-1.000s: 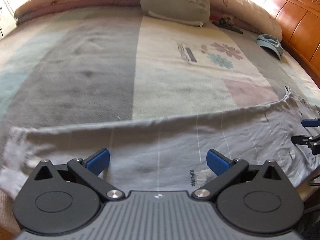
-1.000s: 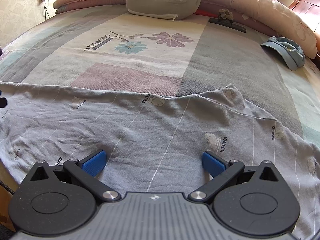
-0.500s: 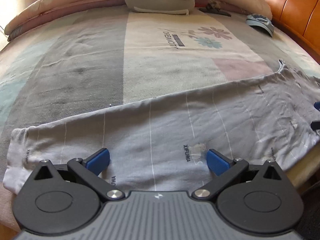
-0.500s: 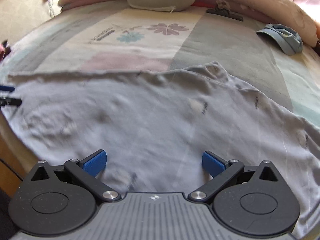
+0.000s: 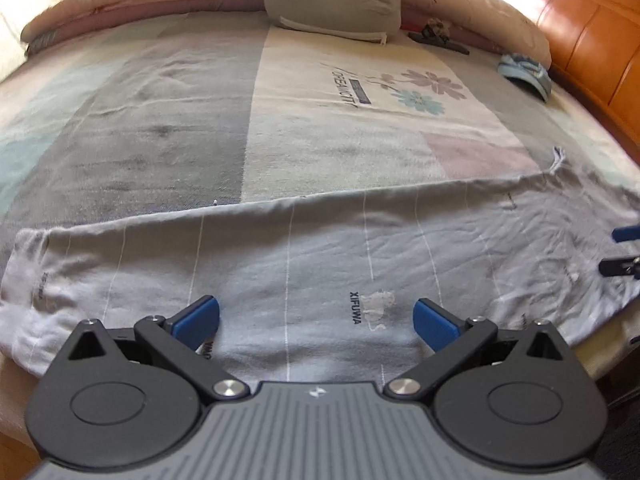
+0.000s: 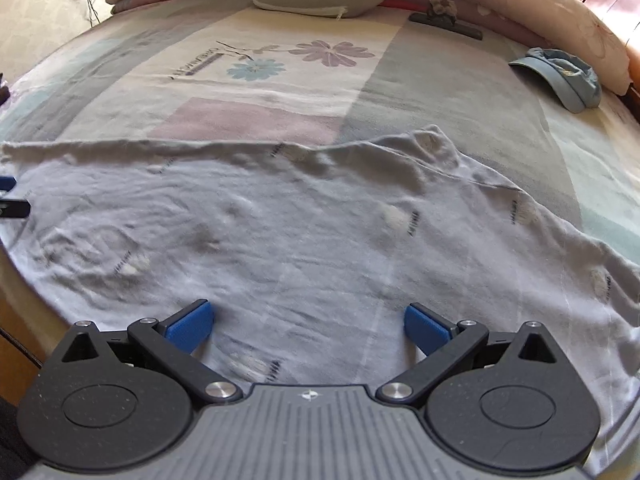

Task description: Fold clothes

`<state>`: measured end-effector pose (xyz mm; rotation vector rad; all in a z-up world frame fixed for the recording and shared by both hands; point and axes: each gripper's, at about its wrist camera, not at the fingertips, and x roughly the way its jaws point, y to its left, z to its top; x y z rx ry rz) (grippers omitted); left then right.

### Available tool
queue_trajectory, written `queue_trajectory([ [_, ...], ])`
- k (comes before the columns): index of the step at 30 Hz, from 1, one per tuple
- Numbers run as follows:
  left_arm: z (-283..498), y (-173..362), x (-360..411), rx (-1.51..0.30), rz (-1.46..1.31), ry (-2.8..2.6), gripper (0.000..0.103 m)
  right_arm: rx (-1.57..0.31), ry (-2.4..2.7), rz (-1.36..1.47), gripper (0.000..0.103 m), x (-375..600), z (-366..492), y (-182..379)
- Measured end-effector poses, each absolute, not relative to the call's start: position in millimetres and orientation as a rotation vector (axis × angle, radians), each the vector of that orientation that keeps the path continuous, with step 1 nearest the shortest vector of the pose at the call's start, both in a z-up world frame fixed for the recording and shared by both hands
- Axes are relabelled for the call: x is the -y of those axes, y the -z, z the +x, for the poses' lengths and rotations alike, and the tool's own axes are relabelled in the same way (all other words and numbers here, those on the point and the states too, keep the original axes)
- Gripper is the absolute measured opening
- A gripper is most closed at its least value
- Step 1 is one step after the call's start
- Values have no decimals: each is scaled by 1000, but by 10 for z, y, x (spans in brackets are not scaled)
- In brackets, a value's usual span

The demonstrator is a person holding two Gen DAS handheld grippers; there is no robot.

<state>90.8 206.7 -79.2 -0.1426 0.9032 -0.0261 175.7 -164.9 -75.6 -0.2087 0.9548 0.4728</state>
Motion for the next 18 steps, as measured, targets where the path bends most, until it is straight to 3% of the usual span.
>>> queue_trajectory([
  [18,180,653,-3236,-595,-907,-223,102,-875,-651,-197,103,1141,1884,439],
])
